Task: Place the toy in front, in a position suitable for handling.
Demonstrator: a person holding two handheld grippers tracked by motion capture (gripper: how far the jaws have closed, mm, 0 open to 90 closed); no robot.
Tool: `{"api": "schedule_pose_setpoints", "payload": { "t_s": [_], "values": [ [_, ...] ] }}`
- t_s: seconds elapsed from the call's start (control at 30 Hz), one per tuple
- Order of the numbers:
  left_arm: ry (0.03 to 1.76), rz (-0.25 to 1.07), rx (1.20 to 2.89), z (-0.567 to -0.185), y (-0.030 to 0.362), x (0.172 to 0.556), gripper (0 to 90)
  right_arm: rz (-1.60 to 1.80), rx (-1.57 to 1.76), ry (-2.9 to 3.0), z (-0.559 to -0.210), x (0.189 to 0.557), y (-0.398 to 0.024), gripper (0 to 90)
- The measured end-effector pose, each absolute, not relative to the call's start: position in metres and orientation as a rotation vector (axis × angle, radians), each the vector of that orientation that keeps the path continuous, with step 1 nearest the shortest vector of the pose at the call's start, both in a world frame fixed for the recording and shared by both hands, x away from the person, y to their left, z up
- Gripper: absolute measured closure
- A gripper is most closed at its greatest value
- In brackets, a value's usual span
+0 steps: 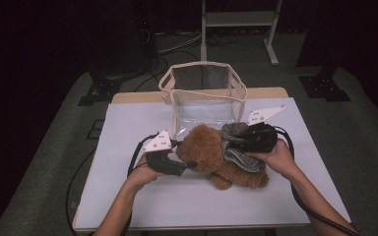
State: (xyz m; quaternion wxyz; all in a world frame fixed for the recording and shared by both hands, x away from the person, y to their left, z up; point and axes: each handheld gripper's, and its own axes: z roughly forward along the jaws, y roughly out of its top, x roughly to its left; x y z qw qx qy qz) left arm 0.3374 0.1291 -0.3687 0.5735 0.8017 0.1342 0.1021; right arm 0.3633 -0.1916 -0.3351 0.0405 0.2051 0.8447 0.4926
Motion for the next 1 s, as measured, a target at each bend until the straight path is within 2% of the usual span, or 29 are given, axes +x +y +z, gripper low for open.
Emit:
{"api": "schedule_pose_setpoints", "payload": {
  "t_s": [0.27,0.4,0.5,0.77,1.0],
  "values": [
    [0.224,0.371,1.885,-0.296,0.142,0.326,29.7,1.722,0.613,2.508,-0.31,0.361,-0.184,77.5],
    [0.183,0.402,1.896,-0.272,0.144,0.318,30.1,1.771,0.588,2.51,-0.304,0.356,-0.179,77.7],
    [0.175,0.393,1.909,-0.268,0.141,0.315,29.9,1.783,0.581,2.522,-0.305,0.352,-0.177,77.7],
    [0.184,0.368,1.901,-0.285,0.128,0.322,28.9,1.801,0.674,2.534,-0.326,0.359,-0.197,77.2],
    [0.167,0.384,1.904,-0.279,0.117,0.322,29.0,1.742,0.67,2.517,-0.309,0.36,-0.212,76.9]
  ]
}}
